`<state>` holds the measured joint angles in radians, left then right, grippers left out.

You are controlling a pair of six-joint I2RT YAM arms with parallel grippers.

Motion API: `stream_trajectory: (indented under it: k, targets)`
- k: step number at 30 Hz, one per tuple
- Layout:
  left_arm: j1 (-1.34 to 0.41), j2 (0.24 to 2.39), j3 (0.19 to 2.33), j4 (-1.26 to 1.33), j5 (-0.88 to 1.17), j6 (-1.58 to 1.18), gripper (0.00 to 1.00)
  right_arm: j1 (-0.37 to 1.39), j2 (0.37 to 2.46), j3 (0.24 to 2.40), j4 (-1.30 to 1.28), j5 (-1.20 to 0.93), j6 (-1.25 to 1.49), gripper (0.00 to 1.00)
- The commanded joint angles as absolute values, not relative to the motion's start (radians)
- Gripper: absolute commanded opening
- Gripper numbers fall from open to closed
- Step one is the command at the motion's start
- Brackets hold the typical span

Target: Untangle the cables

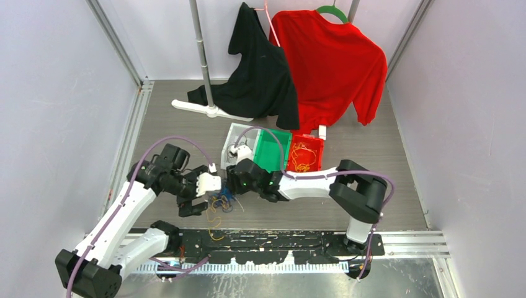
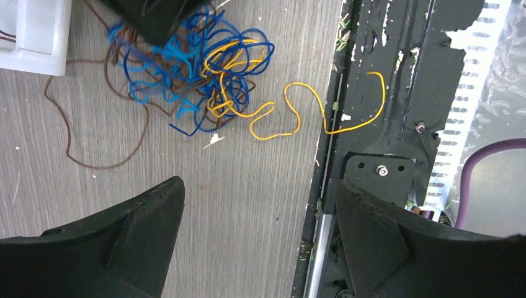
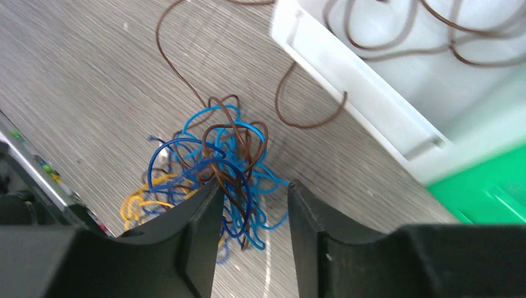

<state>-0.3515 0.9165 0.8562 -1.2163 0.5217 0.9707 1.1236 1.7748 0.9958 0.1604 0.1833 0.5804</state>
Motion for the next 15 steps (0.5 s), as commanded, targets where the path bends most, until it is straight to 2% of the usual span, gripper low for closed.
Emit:
stream_trajectory:
  k: [1,4,7,11,15]
  targets:
    - [-0.378,0.893,0.847,-1.124,0.493,0.941,0.90,1.123,1.592,0.879,0.275,0.254,0.519,0.51]
    - [-0.366,0.926,0.868,-1.079,0.469,0.875,0.89,1.145,1.467,0.793,0.332,0.243,0.427,0.58]
    - [-0.281,0.946,0.899,-1.067,0.527,0.845,0.89,1.206,1.409,0.765,0.325,0.191,0.328,0.64]
    - [-0.123,0.990,0.948,-1.075,0.585,0.858,0.91,1.310,1.461,0.833,0.218,0.148,0.256,0.66]
    - [-0.001,1.044,1.020,-1.080,0.621,0.859,0.93,1.383,1.553,0.886,0.217,0.051,0.211,0.66]
